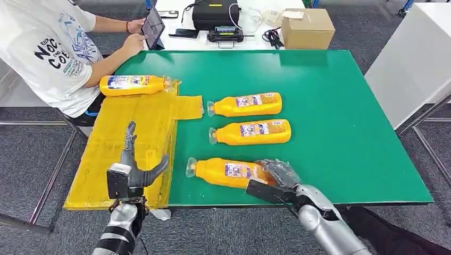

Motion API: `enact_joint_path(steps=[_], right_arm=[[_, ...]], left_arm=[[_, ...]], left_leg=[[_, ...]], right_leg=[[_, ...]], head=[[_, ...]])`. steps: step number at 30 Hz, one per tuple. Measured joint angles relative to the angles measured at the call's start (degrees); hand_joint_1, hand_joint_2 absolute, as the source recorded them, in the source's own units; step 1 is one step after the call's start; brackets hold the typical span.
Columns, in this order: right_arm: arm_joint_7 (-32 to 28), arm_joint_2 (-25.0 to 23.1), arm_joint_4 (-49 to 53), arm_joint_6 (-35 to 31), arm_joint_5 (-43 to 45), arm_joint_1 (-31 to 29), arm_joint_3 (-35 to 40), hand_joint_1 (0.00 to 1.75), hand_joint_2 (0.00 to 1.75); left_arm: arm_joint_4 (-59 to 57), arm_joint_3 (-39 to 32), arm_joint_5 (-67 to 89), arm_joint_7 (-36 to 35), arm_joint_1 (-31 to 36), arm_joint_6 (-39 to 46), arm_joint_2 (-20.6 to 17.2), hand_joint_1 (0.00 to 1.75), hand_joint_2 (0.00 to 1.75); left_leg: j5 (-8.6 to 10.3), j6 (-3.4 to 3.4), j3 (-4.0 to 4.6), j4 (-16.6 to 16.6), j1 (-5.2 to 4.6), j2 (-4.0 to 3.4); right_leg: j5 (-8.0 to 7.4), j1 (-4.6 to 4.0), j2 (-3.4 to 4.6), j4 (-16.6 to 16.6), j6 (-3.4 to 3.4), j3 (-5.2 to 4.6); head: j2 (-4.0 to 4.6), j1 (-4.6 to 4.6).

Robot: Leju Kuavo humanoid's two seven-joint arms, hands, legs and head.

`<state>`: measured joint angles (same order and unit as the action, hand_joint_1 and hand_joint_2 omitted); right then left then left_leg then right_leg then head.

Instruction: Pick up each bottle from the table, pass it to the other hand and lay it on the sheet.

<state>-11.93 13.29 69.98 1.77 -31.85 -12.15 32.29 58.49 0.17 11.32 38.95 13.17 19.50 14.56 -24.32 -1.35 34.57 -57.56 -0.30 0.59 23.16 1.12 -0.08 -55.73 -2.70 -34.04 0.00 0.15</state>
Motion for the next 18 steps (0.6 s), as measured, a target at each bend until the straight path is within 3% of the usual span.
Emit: enact_joint_path(steps=[9, 14, 18], right_arm=[[-10.03, -8.14, 10.7, -10.13, 3.02, 6.48, -8.16, 1.75, 1.75], [-10.84, -12.49, 19.7, -18.41, 1.6, 9.91, -12.92, 1.75, 1.75], [-10.54, -14.15, 23.48, -19.45, 1.36, 11.99, -15.17, 1.75, 1.75]], left_arm=[[1.53, -0.24, -2.15, 0.0, -1.47, -1.79, 0.11, 0.0, 1.75], [6.45, -1.07, -6.26, -0.15, -3.77, -2.19, 0.44, 0.0, 1.75], [10.06, -2.1, -7.94, -0.24, -5.11, -2.12, 0.55, 0.0, 1.75]], left_leg=[[0.0, 0.0, 0.03, 0.0, -0.01, 0.01], [0.0, 0.0, 0.04, 0.02, 0.0, 0.0], [-0.01, -0.01, 0.03, 0.02, -0.01, 0.0]], right_leg=[[0.0, 0.02, 0.0, 0.0, 0.0, -0.02], [0.01, 0.01, 0.0, 0.0, 0.0, -0.04], [0.02, 0.02, 0.0, 0.01, 0.01, -0.04]], head=[[0.0, -0.02], [0.0, -0.02], [0.0, -0.02]])
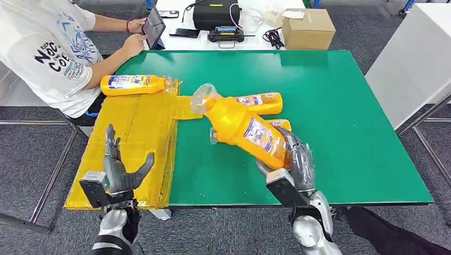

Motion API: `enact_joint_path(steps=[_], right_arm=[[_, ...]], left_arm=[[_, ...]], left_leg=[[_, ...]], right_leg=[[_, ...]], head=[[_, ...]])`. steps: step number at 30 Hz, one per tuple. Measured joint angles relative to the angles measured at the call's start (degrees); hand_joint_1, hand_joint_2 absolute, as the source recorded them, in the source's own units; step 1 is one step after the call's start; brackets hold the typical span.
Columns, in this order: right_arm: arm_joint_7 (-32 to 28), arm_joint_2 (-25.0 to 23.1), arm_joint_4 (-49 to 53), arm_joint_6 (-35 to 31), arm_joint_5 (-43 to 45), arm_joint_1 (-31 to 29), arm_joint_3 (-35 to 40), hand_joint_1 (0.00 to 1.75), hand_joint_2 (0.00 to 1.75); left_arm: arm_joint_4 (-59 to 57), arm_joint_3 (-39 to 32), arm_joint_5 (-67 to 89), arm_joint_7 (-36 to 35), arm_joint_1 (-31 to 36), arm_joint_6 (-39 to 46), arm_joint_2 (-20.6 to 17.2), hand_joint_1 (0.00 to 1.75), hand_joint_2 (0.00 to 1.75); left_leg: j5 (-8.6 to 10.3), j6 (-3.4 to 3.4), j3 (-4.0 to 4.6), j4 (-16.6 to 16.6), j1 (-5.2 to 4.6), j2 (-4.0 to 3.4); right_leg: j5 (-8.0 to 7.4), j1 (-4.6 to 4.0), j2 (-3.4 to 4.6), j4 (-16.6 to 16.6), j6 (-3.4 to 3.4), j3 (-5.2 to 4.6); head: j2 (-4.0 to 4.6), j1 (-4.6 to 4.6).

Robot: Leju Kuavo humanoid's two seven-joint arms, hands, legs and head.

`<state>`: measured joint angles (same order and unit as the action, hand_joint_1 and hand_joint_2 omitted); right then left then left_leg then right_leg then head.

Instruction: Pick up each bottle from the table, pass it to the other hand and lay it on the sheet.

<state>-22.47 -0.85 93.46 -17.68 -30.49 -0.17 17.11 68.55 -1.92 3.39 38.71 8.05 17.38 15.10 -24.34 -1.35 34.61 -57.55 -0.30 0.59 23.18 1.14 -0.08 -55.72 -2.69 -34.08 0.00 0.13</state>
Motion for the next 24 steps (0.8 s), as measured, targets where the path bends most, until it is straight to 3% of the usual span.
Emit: enact_joint_path(steps=[5, 11, 18, 24], right_arm=[[-0.26, -1.44, 1.62, -1.47, -0.42, 1.27, -1.44, 1.75, 1.75], [-4.61, -3.17, -0.57, -0.33, 0.85, 1.9, -2.29, 1.75, 1.75], [-6.47, -4.9, -4.73, 1.03, 1.57, 2.18, -2.51, 1.75, 1.75], [-8.7, -7.34, -10.93, -0.13, -3.04, 2.09, -1.53, 1.75, 1.75]], left_arm=[[2.18, -0.5, -3.18, -2.19, -0.83, -3.57, 0.04, 0.0, 1.75], [2.66, 3.66, -13.32, -10.84, -1.85, -23.26, 0.11, 0.0, 1.75], [2.66, 7.78, -15.96, -13.31, -2.34, -29.95, -0.35, 0.0, 1.75], [1.55, 11.46, -19.08, -15.5, -2.49, -36.76, -0.92, 0.0, 1.75]], left_leg=[[0.01, 0.0, -0.03, 0.0, 0.0, 0.0], [0.0, 0.0, -0.01, 0.0, 0.0, -0.02], [0.0, -0.01, 0.02, 0.0, 0.01, 0.0], [0.0, 0.0, 0.01, 0.01, 0.01, -0.01]], right_leg=[[-0.01, 0.0, 0.0, 0.0, 0.0, 0.01], [0.0, 0.0, 0.0, 0.0, 0.0, 0.01], [0.0, -0.01, 0.0, 0.0, 0.0, -0.01], [0.0, -0.01, 0.0, -0.01, 0.0, -0.01]], head=[[0.0, 0.0], [0.0, 0.0], [0.0, 0.0], [0.0, 0.02]])
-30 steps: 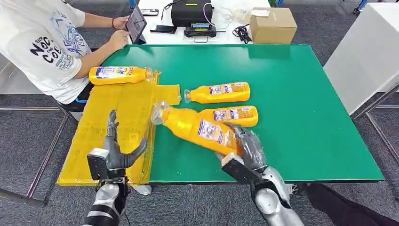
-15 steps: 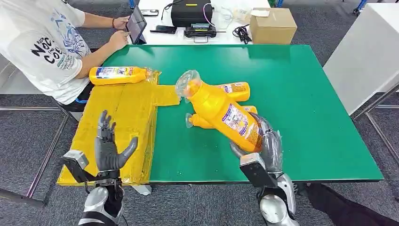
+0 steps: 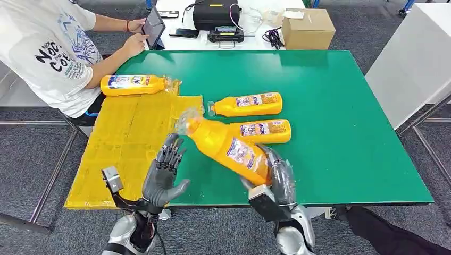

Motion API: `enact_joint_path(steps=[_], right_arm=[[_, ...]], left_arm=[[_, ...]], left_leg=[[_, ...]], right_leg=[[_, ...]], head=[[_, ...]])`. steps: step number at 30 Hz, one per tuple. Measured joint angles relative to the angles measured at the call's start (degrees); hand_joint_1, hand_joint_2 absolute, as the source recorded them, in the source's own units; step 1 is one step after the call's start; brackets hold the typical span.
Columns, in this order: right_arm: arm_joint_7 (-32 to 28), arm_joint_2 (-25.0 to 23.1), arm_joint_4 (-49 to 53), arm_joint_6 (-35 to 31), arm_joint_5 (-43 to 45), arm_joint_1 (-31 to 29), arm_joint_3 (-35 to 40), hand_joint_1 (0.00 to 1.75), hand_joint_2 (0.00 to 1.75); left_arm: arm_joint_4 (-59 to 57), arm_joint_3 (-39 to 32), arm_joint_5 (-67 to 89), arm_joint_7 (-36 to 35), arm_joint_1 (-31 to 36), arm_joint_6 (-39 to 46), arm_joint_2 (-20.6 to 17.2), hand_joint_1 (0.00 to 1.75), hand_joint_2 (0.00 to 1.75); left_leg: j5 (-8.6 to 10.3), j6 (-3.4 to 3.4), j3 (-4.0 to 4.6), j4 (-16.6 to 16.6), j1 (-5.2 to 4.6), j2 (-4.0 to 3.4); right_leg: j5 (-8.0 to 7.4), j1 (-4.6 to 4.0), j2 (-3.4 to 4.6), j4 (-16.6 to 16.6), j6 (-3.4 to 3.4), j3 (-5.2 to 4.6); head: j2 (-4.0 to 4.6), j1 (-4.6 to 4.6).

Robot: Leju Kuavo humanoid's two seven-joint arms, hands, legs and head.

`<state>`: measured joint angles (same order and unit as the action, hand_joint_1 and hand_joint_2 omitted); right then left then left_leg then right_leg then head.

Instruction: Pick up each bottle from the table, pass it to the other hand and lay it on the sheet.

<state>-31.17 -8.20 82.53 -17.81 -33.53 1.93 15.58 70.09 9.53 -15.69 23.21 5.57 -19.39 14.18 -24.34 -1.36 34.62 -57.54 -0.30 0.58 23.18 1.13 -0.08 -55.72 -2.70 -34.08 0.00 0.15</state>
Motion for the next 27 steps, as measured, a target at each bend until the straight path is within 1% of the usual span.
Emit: enact_joint_path(steps=[6, 12, 14, 17, 20, 25, 27], right_arm=[[-0.13, -1.2, -3.32, 0.7, 0.11, -0.55, 1.03, 1.75, 1.75], [-0.46, -2.86, -7.67, 2.69, 1.03, -1.78, 4.07, 1.75, 1.75], [0.05, -3.26, -9.36, 2.05, -1.34, -2.39, 5.47, 1.75, 1.75], [0.98, -3.78, -12.84, -1.16, -6.86, -3.82, 8.86, 1.75, 1.75], [1.2, -4.61, -15.98, -1.64, -7.41, -5.18, 11.87, 1.75, 1.75], [1.57, -5.22, -20.45, 0.04, -5.93, -7.93, 15.3, 1.75, 1.75], [1.64, -5.22, -21.83, 1.88, -4.94, -8.75, 16.2, 1.75, 1.75]], left_arm=[[-1.27, 1.38, -1.46, -0.94, 0.01, -1.53, -0.59, 0.0, 1.75], [-2.54, 2.34, -0.59, -0.48, 0.08, -1.01, -0.66, 0.0, 1.75], [-2.75, 2.58, -0.48, -0.55, 0.18, -0.94, -0.63, 0.0, 1.75], [-3.49, 2.95, -0.07, -0.85, 0.63, -0.22, -0.63, 0.0, 1.75], [-4.5, 2.84, -0.06, -0.81, 1.19, 0.75, -0.68, 0.0, 1.75], [-6.51, 2.16, 0.04, -0.53, 1.33, 1.79, -0.7, 0.0, 1.75], [-7.04, 1.83, -0.07, -0.35, 1.32, 1.9, -0.7, 0.0, 1.75]], left_leg=[[0.0, 0.0, 0.0, 0.0, 0.0, 0.0], [0.0, 0.0, 0.0, 0.0, 0.0, -0.02], [0.0, 0.0, -0.01, 0.0, 0.01, -0.01], [0.01, 0.01, -0.01, 0.0, 0.02, -0.04], [0.02, 0.01, -0.02, 0.0, 0.02, -0.02], [0.02, 0.01, -0.03, -0.01, 0.01, -0.06], [0.02, 0.01, -0.02, -0.01, 0.01, -0.03]], right_leg=[[0.0, 0.01, 0.0, 0.0, 0.0, 0.0], [0.0, 0.0, 0.01, 0.0, 0.0, -0.01], [0.0, 0.0, 0.0, 0.0, 0.0, -0.01], [0.0, -0.01, 0.01, -0.01, 0.0, -0.01], [0.0, -0.01, 0.0, -0.01, 0.01, -0.01], [0.0, 0.0, 0.03, -0.01, 0.01, -0.02], [0.0, 0.01, 0.02, -0.01, 0.01, -0.02]], head=[[0.0, -0.02], [0.0, -0.02], [0.0, -0.04], [0.0, -0.04], [0.0, -0.02], [0.0, -0.04], [0.0, -0.02]])
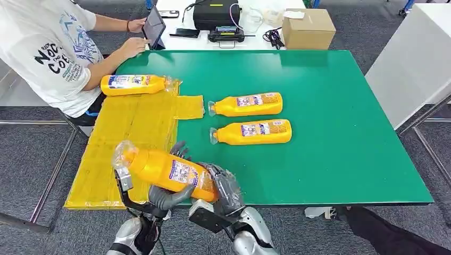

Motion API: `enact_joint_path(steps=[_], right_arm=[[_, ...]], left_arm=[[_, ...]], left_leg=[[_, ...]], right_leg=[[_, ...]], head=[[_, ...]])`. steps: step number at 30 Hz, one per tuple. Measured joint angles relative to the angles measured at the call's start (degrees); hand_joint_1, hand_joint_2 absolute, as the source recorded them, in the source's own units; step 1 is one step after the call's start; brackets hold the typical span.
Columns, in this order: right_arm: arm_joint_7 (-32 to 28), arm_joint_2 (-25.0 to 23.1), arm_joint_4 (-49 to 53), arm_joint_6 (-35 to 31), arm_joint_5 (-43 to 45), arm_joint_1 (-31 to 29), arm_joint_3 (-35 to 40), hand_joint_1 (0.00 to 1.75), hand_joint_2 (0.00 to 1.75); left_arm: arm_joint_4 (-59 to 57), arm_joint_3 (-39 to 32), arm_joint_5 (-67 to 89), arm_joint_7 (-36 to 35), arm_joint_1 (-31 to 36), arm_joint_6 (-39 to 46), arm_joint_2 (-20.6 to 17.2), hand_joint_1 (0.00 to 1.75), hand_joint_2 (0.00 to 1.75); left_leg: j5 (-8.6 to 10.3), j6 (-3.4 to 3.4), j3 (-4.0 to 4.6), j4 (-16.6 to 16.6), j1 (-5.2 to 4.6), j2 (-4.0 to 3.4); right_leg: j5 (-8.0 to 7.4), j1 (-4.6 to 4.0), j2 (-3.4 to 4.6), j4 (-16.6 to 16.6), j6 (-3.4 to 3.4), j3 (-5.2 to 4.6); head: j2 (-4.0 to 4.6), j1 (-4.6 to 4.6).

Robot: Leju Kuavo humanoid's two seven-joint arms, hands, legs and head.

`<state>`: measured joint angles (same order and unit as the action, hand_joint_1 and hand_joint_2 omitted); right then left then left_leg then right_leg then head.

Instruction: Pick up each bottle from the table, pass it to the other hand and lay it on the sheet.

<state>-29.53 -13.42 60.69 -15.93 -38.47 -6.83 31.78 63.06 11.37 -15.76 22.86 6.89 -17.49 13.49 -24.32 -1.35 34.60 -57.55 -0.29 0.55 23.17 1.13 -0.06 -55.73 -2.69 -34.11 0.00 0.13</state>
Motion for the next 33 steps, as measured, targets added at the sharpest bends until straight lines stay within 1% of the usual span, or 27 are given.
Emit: enact_joint_path(steps=[4, 14, 15, 16, 17, 24, 33], right_arm=[[0.2, 0.0, -3.23, 2.16, 0.91, -1.88, 1.77, 1.75, 1.75], [0.35, 0.0, -6.38, 2.75, 1.14, -3.61, 3.04, 1.75, 1.75], [0.52, 0.0, -6.68, 3.05, 1.13, -3.71, 3.1, 1.75, 1.75], [0.61, 0.0, -6.99, 3.23, 1.16, -3.84, 3.21, 1.75, 1.75], [0.63, 0.0, -7.23, 3.3, 1.18, -3.92, 3.28, 1.75, 1.75], [1.11, 0.0, -9.46, 3.76, 1.16, -4.96, 3.87, 1.75, 1.75], [2.01, -0.02, -10.25, 4.08, 0.44, -5.6, 4.57, 1.75, 1.75]], left_arm=[[-0.83, -0.65, -0.52, 0.35, -0.06, -0.02, 0.0, 0.0, 1.75], [-1.37, -1.33, -0.65, 0.37, -0.34, -0.2, 0.0, 0.0, 1.75], [-1.46, -1.33, -0.74, 0.37, -0.34, -0.41, 0.0, 0.03, 1.75], [-1.57, -1.35, -1.05, 0.37, -0.35, -0.65, 0.0, 0.31, 1.75], [-1.59, -1.38, -1.25, 0.37, -0.39, -0.85, 0.0, 1.73, 1.75], [-1.59, -2.89, -8.53, -0.77, -0.73, -4.07, 0.02, 1.75, 1.75], [-1.55, -3.93, -10.56, -1.14, -0.95, -2.8, 0.35, 1.75, 1.75]], left_leg=[[0.0, 0.0, -0.01, 0.0, -0.01, -0.05], [0.0, 0.0, 0.0, 0.0, 0.0, -0.07], [0.0, 0.0, 0.0, 0.0, 0.0, -0.07], [0.0, 0.0, 0.0, 0.0, 0.0, -0.07], [0.0, 0.0, 0.0, 0.0, 0.0, -0.06], [0.0, 0.0, 0.0, 0.0, 0.0, -0.07], [0.0, 0.0, 0.01, 0.0, 0.0, -0.08]], right_leg=[[0.0, 0.0, 0.01, 0.01, 0.0, -0.03], [0.0, -0.01, 0.02, 0.0, 0.0, -0.06], [0.0, -0.01, 0.02, 0.0, 0.0, -0.07], [0.0, -0.01, 0.02, 0.0, 0.0, -0.06], [0.0, 0.0, 0.02, 0.0, 0.0, -0.07], [0.0, -0.01, 0.03, 0.0, 0.0, -0.07], [0.0, 0.0, 0.03, 0.0, 0.0, -0.08]], head=[[0.0, 0.0], [0.0, 0.0], [0.0, 0.0], [0.0, 0.0], [0.0, 0.0], [0.0, 0.0], [0.0, 0.0]])
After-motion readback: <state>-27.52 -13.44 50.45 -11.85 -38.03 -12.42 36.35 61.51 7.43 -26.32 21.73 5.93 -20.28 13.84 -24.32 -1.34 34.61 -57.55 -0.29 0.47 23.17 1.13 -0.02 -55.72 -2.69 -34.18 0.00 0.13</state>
